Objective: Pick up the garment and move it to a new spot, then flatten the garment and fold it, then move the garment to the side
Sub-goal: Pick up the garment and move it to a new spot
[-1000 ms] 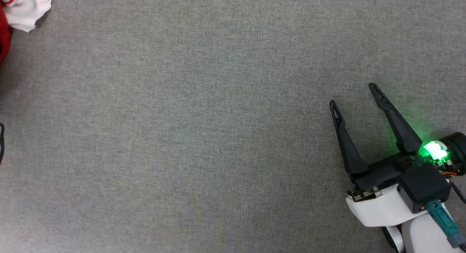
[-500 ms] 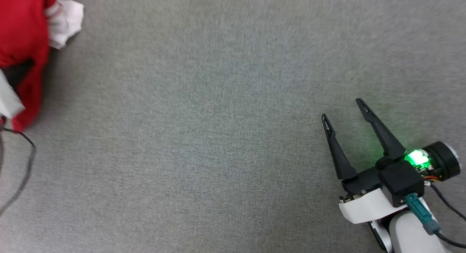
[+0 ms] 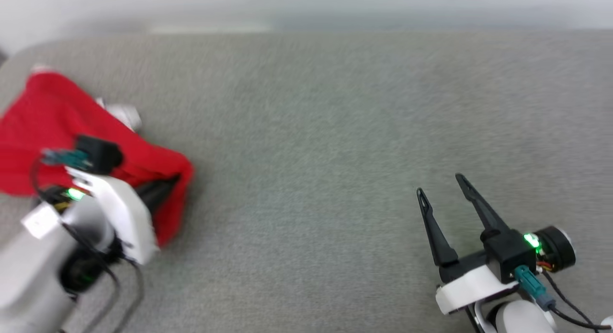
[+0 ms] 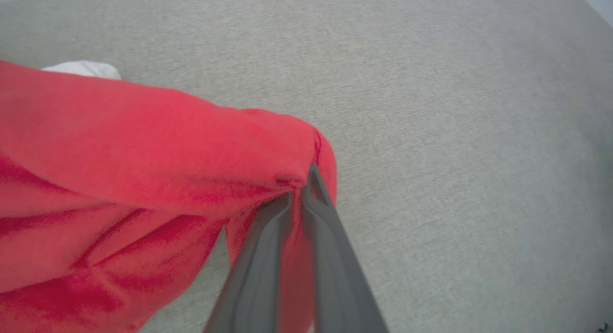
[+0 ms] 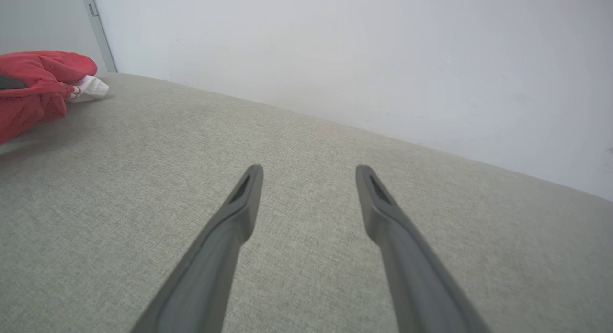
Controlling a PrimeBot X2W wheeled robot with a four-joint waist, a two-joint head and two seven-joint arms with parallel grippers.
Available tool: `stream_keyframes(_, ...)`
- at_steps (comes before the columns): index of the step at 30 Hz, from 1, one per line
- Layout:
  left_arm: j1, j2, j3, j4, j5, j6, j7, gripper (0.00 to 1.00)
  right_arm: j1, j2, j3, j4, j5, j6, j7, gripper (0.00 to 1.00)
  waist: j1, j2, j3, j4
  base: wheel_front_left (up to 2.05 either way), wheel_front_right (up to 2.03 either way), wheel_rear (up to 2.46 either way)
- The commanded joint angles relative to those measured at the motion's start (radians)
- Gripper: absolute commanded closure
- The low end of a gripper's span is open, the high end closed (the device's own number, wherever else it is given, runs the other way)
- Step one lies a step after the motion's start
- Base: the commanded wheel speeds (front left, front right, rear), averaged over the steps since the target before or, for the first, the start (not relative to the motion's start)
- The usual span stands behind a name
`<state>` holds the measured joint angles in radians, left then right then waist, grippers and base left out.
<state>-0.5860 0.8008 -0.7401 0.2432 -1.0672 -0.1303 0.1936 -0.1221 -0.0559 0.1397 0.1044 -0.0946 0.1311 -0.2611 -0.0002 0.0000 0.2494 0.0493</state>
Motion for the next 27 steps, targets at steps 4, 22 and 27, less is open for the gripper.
stream_keyframes(4, 0.019, -0.083, -0.036, -0.027, 0.041, 0.028, -0.042, 1.00, 0.021, 0.007, -0.003, 0.012, 0.016, -0.001, -0.004, 0.00, 0.0002, 0.0000, -0.076, -0.077, 0.00, 0.00, 0.00)
stream_keyframes(22, -0.174, -0.624, -0.248, 0.199, 0.235, 0.070, -0.144, 1.00, 0.013, 0.007, -0.091, -0.024, 0.065, -0.001, -0.004, 0.00, 0.0002, 0.0000, -0.060, -0.252, 0.00, 0.00, 0.00)
stream_keyframes(27, -0.203, -0.711, -0.304, 0.310, 0.274, 0.060, -0.184, 0.70, 0.006, 0.007, -0.109, -0.024, 0.077, -0.001, -0.004, 0.00, 0.0002, 0.0000, -0.057, -0.264, 0.00, 0.00, 0.00)
